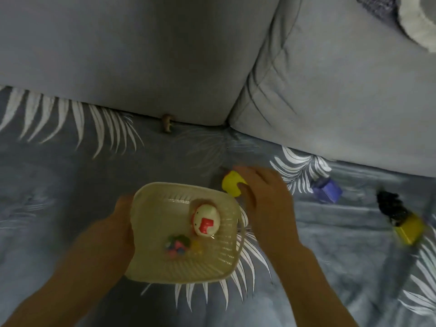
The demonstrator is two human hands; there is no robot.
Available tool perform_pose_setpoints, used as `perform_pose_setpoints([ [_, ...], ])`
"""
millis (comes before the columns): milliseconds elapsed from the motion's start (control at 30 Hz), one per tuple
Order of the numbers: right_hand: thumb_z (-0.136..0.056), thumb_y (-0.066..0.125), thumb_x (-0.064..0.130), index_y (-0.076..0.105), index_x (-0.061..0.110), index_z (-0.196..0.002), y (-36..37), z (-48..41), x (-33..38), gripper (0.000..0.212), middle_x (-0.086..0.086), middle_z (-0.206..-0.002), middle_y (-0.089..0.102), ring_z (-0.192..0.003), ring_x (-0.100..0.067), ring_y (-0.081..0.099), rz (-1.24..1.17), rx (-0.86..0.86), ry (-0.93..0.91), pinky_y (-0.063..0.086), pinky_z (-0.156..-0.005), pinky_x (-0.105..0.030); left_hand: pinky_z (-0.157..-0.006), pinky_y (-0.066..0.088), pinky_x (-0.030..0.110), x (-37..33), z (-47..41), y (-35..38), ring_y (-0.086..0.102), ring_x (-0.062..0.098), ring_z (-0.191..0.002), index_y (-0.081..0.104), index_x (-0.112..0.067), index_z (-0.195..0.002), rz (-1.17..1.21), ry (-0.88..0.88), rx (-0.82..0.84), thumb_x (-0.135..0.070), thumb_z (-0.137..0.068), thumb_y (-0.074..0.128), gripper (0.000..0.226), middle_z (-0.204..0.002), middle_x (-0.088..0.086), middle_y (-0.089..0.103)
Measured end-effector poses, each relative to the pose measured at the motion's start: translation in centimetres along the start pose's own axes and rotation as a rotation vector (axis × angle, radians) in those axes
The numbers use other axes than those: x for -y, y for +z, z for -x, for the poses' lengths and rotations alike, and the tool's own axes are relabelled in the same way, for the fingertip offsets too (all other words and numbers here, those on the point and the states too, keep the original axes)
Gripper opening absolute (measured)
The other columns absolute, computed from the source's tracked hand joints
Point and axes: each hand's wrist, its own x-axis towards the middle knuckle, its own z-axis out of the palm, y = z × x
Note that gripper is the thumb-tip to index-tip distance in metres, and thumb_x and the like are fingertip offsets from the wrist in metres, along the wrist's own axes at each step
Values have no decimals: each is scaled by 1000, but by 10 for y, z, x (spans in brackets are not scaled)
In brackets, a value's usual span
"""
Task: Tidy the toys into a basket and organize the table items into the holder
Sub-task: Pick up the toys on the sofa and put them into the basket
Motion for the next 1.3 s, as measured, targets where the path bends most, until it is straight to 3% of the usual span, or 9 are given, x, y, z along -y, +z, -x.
perform_pose_setpoints([
  [100, -86, 65, 17, 55, 22, -132, 23, -34, -26, 48, -12, -122, 59, -113, -36, 50, 182, 223, 104, 43, -90, -42, -83, 50, 41, 2, -9, 19, 61, 35, -94, 19, -31, -138, -13, -16, -44, -31, -93, 39, 50, -108, 17, 61],
  [267, -83, 67, 46, 40, 29, -139, 70, -51, -37, 64, -12, -133, 49, -122, -36, 44, 447, 619, 155, 39, -98, -43, -72, 47, 35, 15, -22, 30, 57, 24, -76, 27, -44, -137, 112, -10, -117, -21, -96, 38, 48, -96, 11, 63],
  [333, -82, 68, 42, 45, 27, -134, 74, -48, -35, 59, -14, -129, 50, -117, -36, 47, 404, 572, 192, 42, -94, -41, -77, 40, 32, 12, -24, 31, 52, 19, -88, 34, -55, -129, 232, 29, -111, -23, -97, 40, 46, -111, 2, 61],
  [433, -80, 70, 32, 51, 25, -122, 54, -36, -25, 47, -12, -120, 48, -102, -28, 50, 144, 251, 270, 44, -79, -35, -87, 40, 32, 6, -28, 30, 53, 16, -103, 41, -62, -108, 463, 66, -76, -17, -97, 41, 45, -113, -9, 58],
  [600, -74, 72, 39, 51, 26, -115, 0, 4, 33, 48, 1, -117, 50, -100, -12, 45, -170, -111, 122, 38, -77, -18, -87, 43, 29, 4, -29, 23, 57, 8, -100, 46, -57, -108, 556, 103, -55, -13, -98, 39, 46, -107, -17, 60],
  [667, -72, 73, 39, 52, 27, -114, -1, 29, 57, 48, 3, -118, 54, -106, -12, 46, -230, -62, 23, 40, -87, -23, -85, 42, 27, 4, -28, 16, 55, 0, -97, 44, -60, -104, 580, 120, -65, -12, -98, 39, 48, -104, -24, 57],
  [833, -70, 76, 29, 43, 37, -125, 39, 57, 81, 65, 7, -135, 43, -121, -16, 46, -276, 198, -34, 46, -96, -34, -101, 42, 42, 10, -26, 6, 55, 19, -112, 42, -52, -116, 582, 121, -83, -12, -98, 40, 44, -117, -8, 58],
  [1033, -62, 84, 18, 50, 28, -123, 80, 31, 85, 70, -4, -133, 51, -110, -31, 57, 1, 342, -118, 56, -76, -43, -93, 42, 34, 11, -15, 12, 53, 14, -105, 40, -55, -113, 619, 121, -91, -14, -99, 39, 43, -103, -22, 54],
  [1300, -47, 90, 29, 62, 25, -115, 89, 27, 88, 73, -5, -122, 58, -106, -30, 57, 150, 386, -175, 54, -81, -41, -97, 42, 35, 28, -22, 17, 54, 17, -112, 44, -40, -131, 589, 73, -111, -10, -98, 37, 45, -121, -7, 58],
])
